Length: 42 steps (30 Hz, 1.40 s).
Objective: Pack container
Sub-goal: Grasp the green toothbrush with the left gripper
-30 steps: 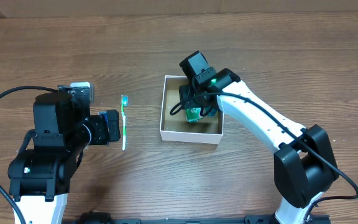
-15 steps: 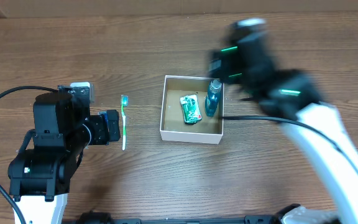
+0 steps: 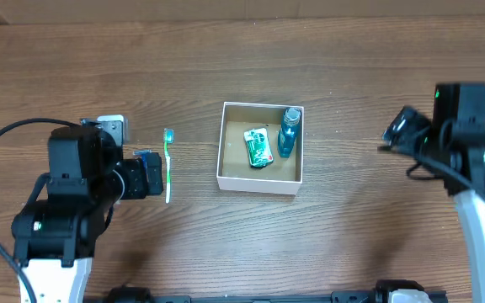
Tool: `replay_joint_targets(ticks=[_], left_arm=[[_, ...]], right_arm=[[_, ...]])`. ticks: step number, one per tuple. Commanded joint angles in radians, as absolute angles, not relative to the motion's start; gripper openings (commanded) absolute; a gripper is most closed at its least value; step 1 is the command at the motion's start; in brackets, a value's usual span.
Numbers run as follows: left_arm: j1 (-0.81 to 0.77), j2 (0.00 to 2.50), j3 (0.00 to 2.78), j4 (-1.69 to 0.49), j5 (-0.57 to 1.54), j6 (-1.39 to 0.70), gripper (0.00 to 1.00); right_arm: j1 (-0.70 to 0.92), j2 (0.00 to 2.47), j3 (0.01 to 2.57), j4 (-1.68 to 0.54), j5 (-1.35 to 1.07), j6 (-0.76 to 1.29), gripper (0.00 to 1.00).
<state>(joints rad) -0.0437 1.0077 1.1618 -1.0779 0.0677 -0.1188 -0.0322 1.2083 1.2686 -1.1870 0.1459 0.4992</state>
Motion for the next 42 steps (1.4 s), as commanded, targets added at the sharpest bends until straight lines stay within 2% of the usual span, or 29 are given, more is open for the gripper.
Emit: replay_joint_targets(ticks=[1,4,11,21,26,28,29,30,32,33,37,42], left_arm=[[-0.094,1.171,1.22,-1.077,0.072,-0.152,1.0],[-0.099,1.39,1.267,-1.086,0.076,-0.173,1.0],[-0.106,1.715,1.267,-1.035,0.08,-0.161,1.0],[-0.105,1.946,1.267,-0.865,0.105,-0.128,1.0],[-0.105,1.983,1.267,-0.86,0.101,-0.127,1.0],[-0.105,1.983,1.267,-0.861,0.101,-0.128,0.9],[-0.105,1.983,1.267,-0.862,0.101,-0.127,0.8],[-0.105,1.983,1.267,-0.862,0.101,-0.128,0.75],[-0.105,1.983,1.267,-0.862,0.101,-0.128,0.59],[-0.105,1.983,1.267,-0.863,0.095,-0.128,0.47],[-0.105,1.983,1.267,-0.87,0.042,-0.135,0.34],[-0.105,1.983,1.267,-0.871,0.04,-0.135,0.26]], right_arm=[[-0.035,1.194,1.19,-1.176,0.129,0.444,0.99],[-0.035,1.2,1.184,-1.185,0.129,0.441,1.0],[-0.035,1.2,1.184,-1.193,0.128,0.441,1.0],[-0.035,1.2,1.184,-1.198,0.128,0.441,1.0],[-0.035,1.2,1.184,-1.201,0.128,0.441,1.0],[-0.035,1.2,1.184,-1.201,0.129,0.441,1.0],[-0.035,1.2,1.184,-1.201,0.128,0.441,1.0],[-0.035,1.2,1.184,-1.201,0.128,0.441,1.0],[-0.035,1.2,1.184,-1.201,0.129,0.441,1.0],[-0.035,1.2,1.184,-1.201,0.128,0.441,1.0],[-0.035,1.2,1.184,-1.202,0.128,0.441,1.0],[-0.035,1.2,1.184,-1.202,0.128,0.441,1.0]])
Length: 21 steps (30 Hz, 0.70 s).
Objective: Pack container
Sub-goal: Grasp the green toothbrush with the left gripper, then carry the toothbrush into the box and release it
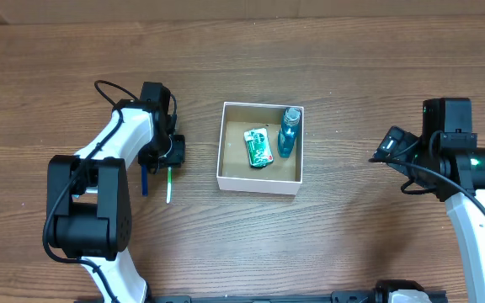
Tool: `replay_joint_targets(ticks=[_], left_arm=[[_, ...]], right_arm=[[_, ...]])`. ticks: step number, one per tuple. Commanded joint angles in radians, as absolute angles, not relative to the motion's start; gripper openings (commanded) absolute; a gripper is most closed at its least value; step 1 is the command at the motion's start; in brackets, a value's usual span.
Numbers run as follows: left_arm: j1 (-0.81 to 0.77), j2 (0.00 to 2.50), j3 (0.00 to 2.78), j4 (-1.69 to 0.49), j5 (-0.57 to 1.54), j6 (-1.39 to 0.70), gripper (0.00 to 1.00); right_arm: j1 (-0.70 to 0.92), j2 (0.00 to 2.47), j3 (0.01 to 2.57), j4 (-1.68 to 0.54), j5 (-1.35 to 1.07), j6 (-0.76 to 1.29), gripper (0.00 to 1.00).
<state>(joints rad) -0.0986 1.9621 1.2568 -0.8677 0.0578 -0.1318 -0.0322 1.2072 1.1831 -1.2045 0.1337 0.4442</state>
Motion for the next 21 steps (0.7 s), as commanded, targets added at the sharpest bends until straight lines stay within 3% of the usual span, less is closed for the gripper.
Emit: replay_joint_targets(ticks=[1,10,17,21], left_arm=[[-0.105,1.983,1.267,-0.871,0.038,-0.135,0.24],[-0.105,1.983,1.267,-0.878,-0.011,-0.144,0.04],[-0.119,1.927,1.406,-0.969,0.001,-0.172,0.04],[-0.221,1.786,1.602,-1.081,0.0,-0.214,0.04]], right_arm=[[-0.035,1.2,1.184,-1.201,0.129,0.441,1.0],[-0.035,1.2,1.184,-1.201,0.129,0.441,1.0],[-0.035,1.2,1.184,-1.201,0.129,0.441,1.0],[-0.035,1.2,1.184,-1.201,0.129,0.441,1.0]])
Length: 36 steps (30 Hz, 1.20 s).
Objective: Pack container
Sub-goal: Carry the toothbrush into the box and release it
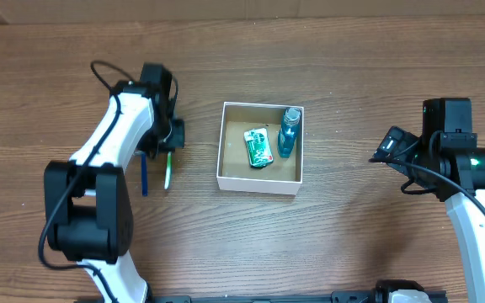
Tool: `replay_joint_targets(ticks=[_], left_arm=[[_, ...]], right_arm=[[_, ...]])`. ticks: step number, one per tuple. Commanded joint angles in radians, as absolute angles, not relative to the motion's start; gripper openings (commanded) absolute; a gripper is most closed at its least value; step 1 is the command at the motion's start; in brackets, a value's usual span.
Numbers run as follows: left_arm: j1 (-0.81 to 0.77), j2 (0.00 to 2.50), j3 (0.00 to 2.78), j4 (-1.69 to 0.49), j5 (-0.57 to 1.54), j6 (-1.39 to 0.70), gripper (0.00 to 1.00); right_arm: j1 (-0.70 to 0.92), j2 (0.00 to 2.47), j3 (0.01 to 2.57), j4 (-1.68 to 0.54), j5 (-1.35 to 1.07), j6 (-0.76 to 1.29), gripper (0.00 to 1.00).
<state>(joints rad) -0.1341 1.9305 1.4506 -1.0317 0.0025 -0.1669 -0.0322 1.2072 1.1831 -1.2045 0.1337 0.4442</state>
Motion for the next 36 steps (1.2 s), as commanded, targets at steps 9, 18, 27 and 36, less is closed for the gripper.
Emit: replay_joint_targets(ticks=[9,18,27,36], left_arm=[[-0.516,1.74,1.703,-1.018,-0.007,-0.26,0.04],[-0.551,1.954,1.703,-1.02,-0.004,-0.104,0.04],[-0.563,1.955,1.704,-1.079,-0.006,-0.104,0.75],[-0.475,1.679,1.787,-1.207,-0.317,-0.35,1.0]], right_arm=[[-0.035,1.2,1.184,-1.198,0.129,0.441,1.0],[-0.035,1.2,1.184,-1.202,0.129,0.44,1.0],[-0.035,1.2,1.184,-1.199,0.129,0.44,1.0],[-0.035,1.2,1.184,-1.191,0.13,0.437,1.0]])
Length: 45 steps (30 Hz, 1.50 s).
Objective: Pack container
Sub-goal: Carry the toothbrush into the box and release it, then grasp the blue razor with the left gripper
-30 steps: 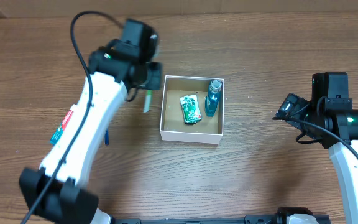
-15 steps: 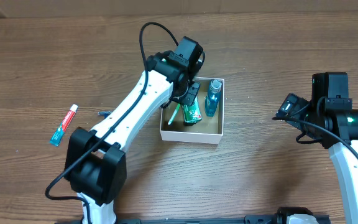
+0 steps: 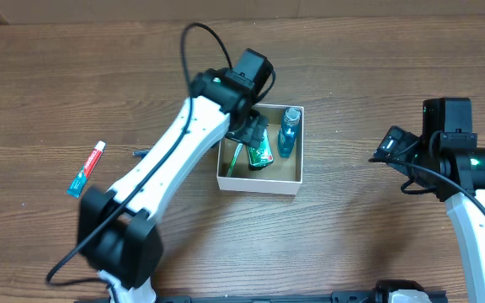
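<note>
A white-walled cardboard box (image 3: pixel 258 182) sits mid-table. Inside it lie a green packet (image 3: pixel 261 152) and a blue bottle (image 3: pixel 288 132). My left arm reaches across from the lower left, and its gripper (image 3: pixel 247 135) is over the box's left half. It is shut on a green-and-white toothbrush (image 3: pixel 237 158), which hangs tilted down into the box. My right gripper (image 3: pixel 387 145) hovers well right of the box, with nothing seen in it. Its jaws are too small to read.
A red, white and teal toothpaste tube (image 3: pixel 86 168) lies on the table at the far left. A small dark end of a pen-like item (image 3: pixel 138 153) pokes out beside the left arm. The right arm's body stands at the right edge.
My left gripper, which was down at the toothbrush left of the box, is now over the box with the toothbrush in it. The toothpaste tube has come into view. The right arm is unchanged.
At first the left arm was folded at the far left, with the toothbrush lying left of the box. Then the gripper was down at the toothbrush beside a blue pen. Later the brush sat tilted there, and now it hangs inside the box.
</note>
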Tool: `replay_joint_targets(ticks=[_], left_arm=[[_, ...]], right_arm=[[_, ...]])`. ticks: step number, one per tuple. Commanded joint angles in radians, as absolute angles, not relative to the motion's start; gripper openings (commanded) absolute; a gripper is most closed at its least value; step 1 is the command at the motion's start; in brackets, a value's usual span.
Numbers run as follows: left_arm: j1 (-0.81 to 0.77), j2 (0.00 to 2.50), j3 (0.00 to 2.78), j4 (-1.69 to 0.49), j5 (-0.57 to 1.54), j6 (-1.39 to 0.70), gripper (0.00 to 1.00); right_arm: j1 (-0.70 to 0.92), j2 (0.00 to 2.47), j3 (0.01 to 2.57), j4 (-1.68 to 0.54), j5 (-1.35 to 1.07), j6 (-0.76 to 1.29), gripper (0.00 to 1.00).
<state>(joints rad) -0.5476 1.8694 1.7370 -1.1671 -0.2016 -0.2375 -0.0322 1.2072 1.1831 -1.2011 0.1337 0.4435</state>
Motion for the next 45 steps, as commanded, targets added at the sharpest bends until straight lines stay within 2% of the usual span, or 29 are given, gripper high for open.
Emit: replay_joint_targets(ticks=[1,3,6,10,18,26,33,35,40,42,45], left_arm=[[-0.435,1.633,1.787,-1.231,-0.317,-0.364,1.0],[-0.306,1.541,1.785,-1.295,-0.308,-0.391,1.0],[-0.124,1.497,1.744,-1.318,-0.184,-0.387,1.0],[0.014,1.543,1.497,-1.177,-0.078,-0.303,1.0],[0.022,1.74,1.166,-0.923,0.013,-0.33,1.0],[0.025,1.882,1.134,-0.834,0.027,-0.313,1.0],[0.025,1.905,1.134,-0.804,0.028,-0.295,1.0],[0.025,1.905,1.134,-0.808,0.027,-0.295,0.83],[0.025,1.905,1.134,-0.82,0.027,-0.295,0.25],[0.025,1.905,1.134,-0.828,0.027,-0.295,0.11],[0.025,1.905,1.134,-0.833,0.026,-0.295,0.06]], right_arm=[[-0.035,1.2,1.184,-1.19,0.13,0.437,1.0],[-0.035,1.2,1.184,-1.188,0.13,0.43,1.0],[-0.035,1.2,1.184,-1.178,0.13,0.418,1.0],[-0.035,1.2,1.184,-1.18,0.13,0.414,1.0],[-0.035,1.2,1.184,-1.184,0.13,0.41,1.0],[-0.035,1.2,1.184,-1.191,0.13,0.41,1.0],[-0.035,1.2,1.184,-1.19,0.13,0.411,1.0],[-0.035,1.2,1.184,-1.19,0.13,0.411,1.0],[-0.035,1.2,1.184,-1.19,0.13,0.411,1.0],[-0.035,1.2,1.184,-1.19,0.13,0.411,1.0],[-0.035,1.2,1.184,-1.19,0.13,0.411,1.0]])
